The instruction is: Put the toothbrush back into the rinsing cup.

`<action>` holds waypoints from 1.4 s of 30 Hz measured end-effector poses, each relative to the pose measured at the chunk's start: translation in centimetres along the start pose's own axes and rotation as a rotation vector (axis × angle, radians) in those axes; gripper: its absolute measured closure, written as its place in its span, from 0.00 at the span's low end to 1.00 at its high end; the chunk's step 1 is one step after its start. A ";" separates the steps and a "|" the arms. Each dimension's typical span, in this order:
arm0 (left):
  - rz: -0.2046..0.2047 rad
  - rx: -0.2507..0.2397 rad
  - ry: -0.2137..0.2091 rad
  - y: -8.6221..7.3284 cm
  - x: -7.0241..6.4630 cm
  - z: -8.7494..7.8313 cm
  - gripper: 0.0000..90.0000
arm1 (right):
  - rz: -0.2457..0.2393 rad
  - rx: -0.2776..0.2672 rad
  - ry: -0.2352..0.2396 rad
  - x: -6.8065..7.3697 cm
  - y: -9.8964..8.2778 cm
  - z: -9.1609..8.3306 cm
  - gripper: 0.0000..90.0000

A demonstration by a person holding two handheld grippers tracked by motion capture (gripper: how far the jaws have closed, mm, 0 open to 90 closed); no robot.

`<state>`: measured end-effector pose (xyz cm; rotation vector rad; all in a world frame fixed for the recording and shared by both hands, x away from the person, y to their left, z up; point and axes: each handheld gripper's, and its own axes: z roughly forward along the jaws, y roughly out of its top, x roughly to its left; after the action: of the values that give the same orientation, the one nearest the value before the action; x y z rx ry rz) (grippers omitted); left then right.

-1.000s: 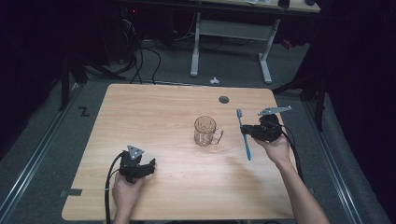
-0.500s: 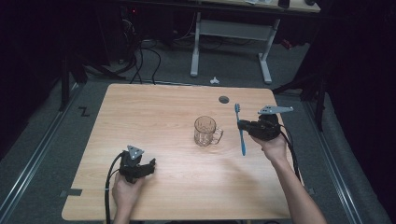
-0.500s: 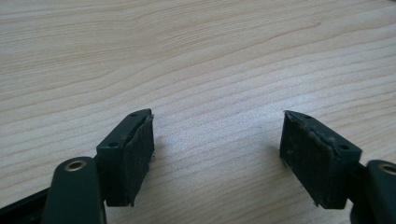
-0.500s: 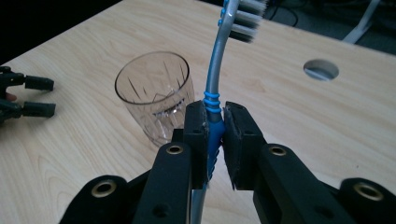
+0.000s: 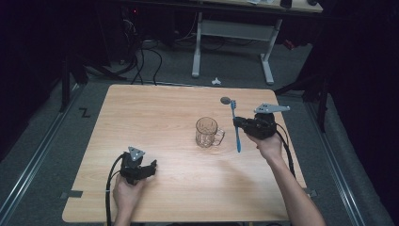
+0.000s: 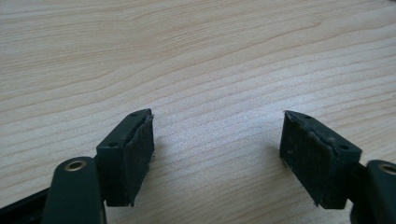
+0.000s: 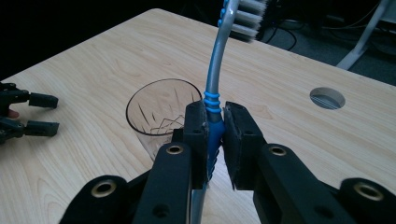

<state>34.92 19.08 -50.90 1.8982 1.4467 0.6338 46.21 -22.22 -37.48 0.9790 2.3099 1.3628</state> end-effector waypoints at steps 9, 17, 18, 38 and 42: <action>0.000 0.000 0.000 0.0 0.0 0.0 0.30 | -0.008 -0.011 0.000 0.2 0.5 -0.2 0.89; 0.000 0.001 0.000 0.0 0.0 0.0 0.30 | -0.057 -0.002 0.009 0.9 1.6 0.3 0.89; 0.000 0.001 0.000 0.0 0.0 0.0 0.30 | -0.061 -0.001 0.010 1.0 1.8 0.4 0.89; 0.001 0.000 -0.002 0.0 0.0 0.0 0.30 | -0.063 -0.039 -0.016 1.0 3.5 2.3 0.89; 0.000 -0.001 -0.006 0.0 0.1 0.0 0.30 | -0.058 -0.040 -0.017 1.0 3.9 2.9 0.89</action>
<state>34.98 19.13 -50.89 1.8977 1.4432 0.6282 48.68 -18.40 -35.53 0.9009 2.2715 1.3662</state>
